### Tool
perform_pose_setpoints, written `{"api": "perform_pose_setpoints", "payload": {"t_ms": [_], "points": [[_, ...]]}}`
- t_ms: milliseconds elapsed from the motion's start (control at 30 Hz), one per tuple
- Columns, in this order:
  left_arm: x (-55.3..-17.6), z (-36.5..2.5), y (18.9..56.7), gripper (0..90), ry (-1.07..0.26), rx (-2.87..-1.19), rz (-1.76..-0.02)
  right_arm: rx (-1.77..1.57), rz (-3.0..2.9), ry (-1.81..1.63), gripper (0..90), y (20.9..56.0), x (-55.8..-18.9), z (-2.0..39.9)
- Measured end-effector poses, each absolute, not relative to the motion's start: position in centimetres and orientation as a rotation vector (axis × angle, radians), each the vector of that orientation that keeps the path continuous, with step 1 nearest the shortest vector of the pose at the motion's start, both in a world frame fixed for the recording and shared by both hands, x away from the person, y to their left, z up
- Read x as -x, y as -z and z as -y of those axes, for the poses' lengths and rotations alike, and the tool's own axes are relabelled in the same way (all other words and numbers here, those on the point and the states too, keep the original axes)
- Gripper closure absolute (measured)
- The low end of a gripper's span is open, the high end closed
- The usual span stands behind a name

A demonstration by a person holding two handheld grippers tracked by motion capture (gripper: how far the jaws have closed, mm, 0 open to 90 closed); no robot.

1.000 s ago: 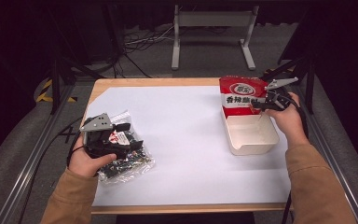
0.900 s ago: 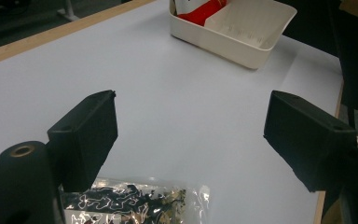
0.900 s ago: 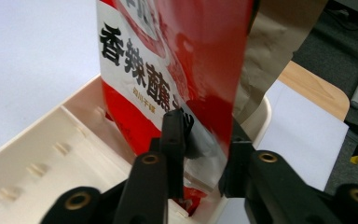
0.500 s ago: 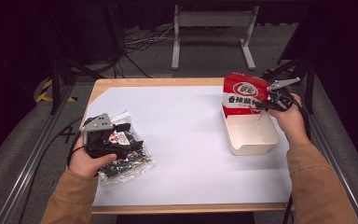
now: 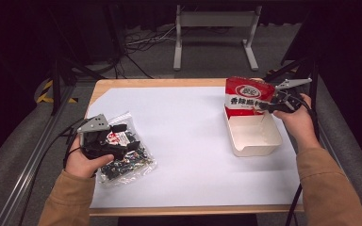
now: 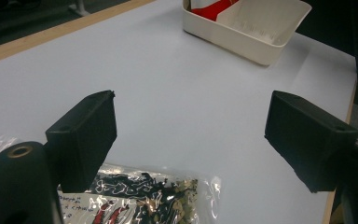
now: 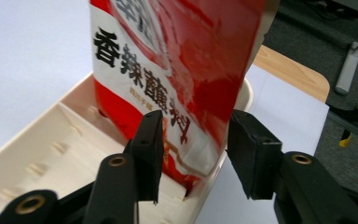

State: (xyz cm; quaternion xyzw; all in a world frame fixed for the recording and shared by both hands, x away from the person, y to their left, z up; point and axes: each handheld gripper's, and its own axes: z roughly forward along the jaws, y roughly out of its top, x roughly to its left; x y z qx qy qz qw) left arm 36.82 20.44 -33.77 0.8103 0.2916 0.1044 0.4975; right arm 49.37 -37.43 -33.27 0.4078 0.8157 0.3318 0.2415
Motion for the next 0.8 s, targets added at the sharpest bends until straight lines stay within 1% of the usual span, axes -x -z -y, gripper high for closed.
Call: {"api": "perform_pose_setpoints", "payload": {"t_ms": [100,200,433,700,800], "points": [[-36.9,-20.8,33.7,17.1,-0.279,-1.969,-0.707,-1.107,-2.236,-0.909,51.8,32.8,-48.6,37.4],[-36.8,-21.0,33.7,17.0,-0.272,-1.96,-0.726,-1.115,-2.224,-0.93,49.5,32.3,-47.9,37.4],[-37.0,-21.7,33.7,16.6,-0.305,-1.977,-0.751,-1.111,-2.206,-0.936,47.2,31.3,-45.8,37.3],[-37.2,-22.5,33.8,16.5,-0.307,-1.995,-0.79,-1.118,-2.201,-0.977,44.4,30.7,-43.7,37.0],[-37.3,-22.8,33.8,18.0,-0.308,-2.012,-0.801,-1.101,-2.215,-1.015,42.9,30.6,-42.8,36.5]]}}
